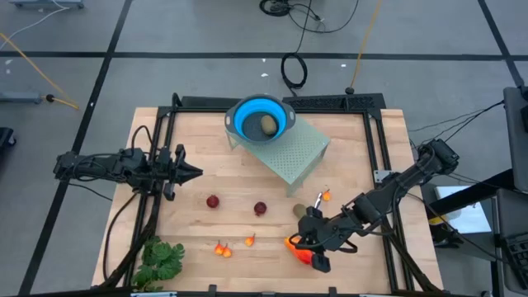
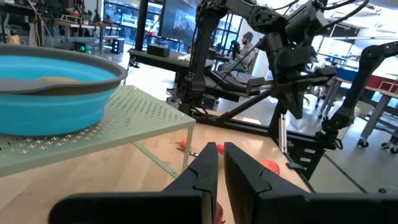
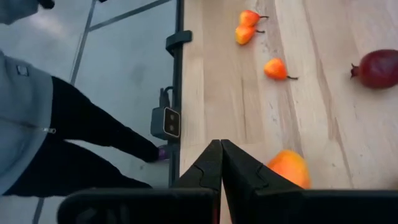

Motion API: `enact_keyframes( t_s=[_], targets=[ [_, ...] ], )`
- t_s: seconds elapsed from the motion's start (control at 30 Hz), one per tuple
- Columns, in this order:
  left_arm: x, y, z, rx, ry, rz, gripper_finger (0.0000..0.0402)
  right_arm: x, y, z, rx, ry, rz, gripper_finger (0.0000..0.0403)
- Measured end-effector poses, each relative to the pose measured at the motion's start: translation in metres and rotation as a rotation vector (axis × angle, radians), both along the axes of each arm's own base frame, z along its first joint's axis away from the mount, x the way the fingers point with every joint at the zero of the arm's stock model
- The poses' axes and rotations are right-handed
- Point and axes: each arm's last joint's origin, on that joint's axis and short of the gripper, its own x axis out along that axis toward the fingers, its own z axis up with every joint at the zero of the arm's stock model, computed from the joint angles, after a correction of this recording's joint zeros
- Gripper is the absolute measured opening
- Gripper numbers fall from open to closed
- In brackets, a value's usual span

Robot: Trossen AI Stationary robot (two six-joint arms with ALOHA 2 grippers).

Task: Pick & Place Fruit
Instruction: Put the mango into the blue strainer bowl on the shelf

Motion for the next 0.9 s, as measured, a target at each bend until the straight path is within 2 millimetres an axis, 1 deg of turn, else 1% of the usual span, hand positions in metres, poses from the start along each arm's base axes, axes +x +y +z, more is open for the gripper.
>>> enact_keyframes(
  t_s=[0.13, 0.27, 0.37, 0.57, 0.7, 0.8, 0.9],
  targets=[
    [0.000, 0.000, 0.000, -0.001, 0.000, 0.000, 0.0026, -0.001, -0.001, -0.001, 0.024, 0.033, -0.041, 0.0002],
    [0.000, 0.000, 0.000, -0.001, 0.001, 0.000, 0.0026, -0.004, -0.003, -0.005, 0.032, 0.090, -0.078, 0.0022],
    [0.000, 0.000, 0.000, -0.001, 0.001, 0.000, 0.0026, -0.006, -0.004, -0.007, 0.037, 0.130, -0.108, 0.0047],
    [0.000, 0.000, 0.000, -0.001, 0.001, 0.000, 0.0026, -0.008, -0.008, -0.011, 0.061, 0.203, -0.185, 0.0110],
    [0.000, 0.000, 0.000, -0.001, 0.001, 0.000, 0.0026, -0.008, -0.009, -0.011, 0.071, 0.219, -0.207, 0.0149],
    [0.000, 0.000, 0.000, -0.001, 0.000, 0.000, 0.0026, -0.009, -0.008, -0.011, 0.079, 0.230, -0.176, 0.0168],
    [0.000, 0.000, 0.000, -0.001, 0.000, 0.000, 0.0026, -0.009, -0.008, -0.011, 0.088, 0.238, -0.162, 0.0176]
  ],
)
